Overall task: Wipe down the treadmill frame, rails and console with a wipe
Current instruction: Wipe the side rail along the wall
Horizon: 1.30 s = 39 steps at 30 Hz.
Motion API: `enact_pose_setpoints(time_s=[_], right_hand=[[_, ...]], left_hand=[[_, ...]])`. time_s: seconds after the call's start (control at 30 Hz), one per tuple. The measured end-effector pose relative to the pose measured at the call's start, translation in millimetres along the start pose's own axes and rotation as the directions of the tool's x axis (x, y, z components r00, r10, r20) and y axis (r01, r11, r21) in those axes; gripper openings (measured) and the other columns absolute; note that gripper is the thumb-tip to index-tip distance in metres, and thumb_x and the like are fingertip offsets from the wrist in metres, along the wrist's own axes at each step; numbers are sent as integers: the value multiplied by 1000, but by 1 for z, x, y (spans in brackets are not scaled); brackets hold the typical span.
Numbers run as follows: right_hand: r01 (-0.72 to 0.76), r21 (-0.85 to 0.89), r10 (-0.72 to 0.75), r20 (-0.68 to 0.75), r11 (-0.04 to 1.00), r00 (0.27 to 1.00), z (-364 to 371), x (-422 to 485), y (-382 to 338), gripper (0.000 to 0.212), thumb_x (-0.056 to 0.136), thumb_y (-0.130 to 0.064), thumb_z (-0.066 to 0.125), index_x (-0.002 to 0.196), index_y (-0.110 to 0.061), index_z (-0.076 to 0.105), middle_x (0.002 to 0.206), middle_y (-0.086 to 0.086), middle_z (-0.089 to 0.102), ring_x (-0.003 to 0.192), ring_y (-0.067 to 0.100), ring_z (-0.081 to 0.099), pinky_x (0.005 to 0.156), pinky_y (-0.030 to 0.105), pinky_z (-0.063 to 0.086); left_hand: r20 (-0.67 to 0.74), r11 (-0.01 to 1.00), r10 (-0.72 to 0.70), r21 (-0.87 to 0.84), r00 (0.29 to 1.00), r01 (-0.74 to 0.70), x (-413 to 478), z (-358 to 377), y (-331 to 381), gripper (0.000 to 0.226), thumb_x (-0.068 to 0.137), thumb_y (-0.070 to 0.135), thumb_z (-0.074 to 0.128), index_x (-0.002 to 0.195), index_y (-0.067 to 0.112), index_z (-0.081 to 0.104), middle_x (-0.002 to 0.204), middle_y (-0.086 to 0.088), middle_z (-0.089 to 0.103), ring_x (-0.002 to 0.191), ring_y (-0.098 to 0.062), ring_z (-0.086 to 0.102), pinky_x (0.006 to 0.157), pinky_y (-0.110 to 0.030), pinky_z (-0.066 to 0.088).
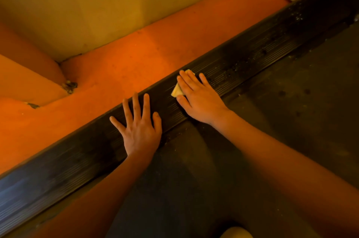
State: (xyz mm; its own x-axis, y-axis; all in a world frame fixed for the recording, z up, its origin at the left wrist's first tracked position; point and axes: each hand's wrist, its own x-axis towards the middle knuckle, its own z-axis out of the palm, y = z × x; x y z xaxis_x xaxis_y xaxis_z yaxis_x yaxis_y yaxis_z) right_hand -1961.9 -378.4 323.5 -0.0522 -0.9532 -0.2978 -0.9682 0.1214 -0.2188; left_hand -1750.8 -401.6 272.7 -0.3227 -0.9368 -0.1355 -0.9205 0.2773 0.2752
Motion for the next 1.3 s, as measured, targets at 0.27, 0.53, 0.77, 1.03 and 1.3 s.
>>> enact_pose_setpoints(time_s=[0.27,0.53,0.77,1.03,1.3], right_hand=[[-41,52,41,-4,998,999,6,-22,-3,64,109,-48,16,164,-15,8,172,3,-1,158,18,-7,125,41,-9],[15,-60,-9,98,998,995,16,-83,11,71,104,-55,6,164,-18,4,172,2,-4,157,17,-11,123,36,-14],[-18,-37,19,21,999,1000,-9,8,-4,64,111,-45,18,164,-12,5,172,6,-2,158,21,-6,125,41,-9],[-31,0,31,68,1000,997,11,-58,0,66,108,-50,14,164,-18,0,172,1,-8,157,16,-14,126,39,-10],[8,-43,-4,90,999,996,6,-50,5,68,107,-51,11,164,-16,3,172,3,-5,158,18,-10,125,39,-11]], left_hand=[[-2,1000,5,-12,1000,-5,0,0,0,60,106,46,30,162,32,10,171,1,2,156,-27,-8,116,-74,0],[-7,1000,14,-5,1000,-14,0,0,-1,60,107,45,30,162,32,10,170,-1,4,156,-29,-6,116,-74,0],[2,1000,7,-3,1000,-7,0,-1,2,60,106,46,29,162,32,10,170,0,4,156,-28,-5,116,-74,1],[-14,1000,6,4,1000,-6,0,0,0,61,106,45,29,161,32,9,170,-1,4,156,-29,-5,116,-75,4],[-4,1000,5,15,1000,-5,0,1,-4,61,106,46,29,162,32,7,170,0,3,156,-29,-5,116,-74,0]])
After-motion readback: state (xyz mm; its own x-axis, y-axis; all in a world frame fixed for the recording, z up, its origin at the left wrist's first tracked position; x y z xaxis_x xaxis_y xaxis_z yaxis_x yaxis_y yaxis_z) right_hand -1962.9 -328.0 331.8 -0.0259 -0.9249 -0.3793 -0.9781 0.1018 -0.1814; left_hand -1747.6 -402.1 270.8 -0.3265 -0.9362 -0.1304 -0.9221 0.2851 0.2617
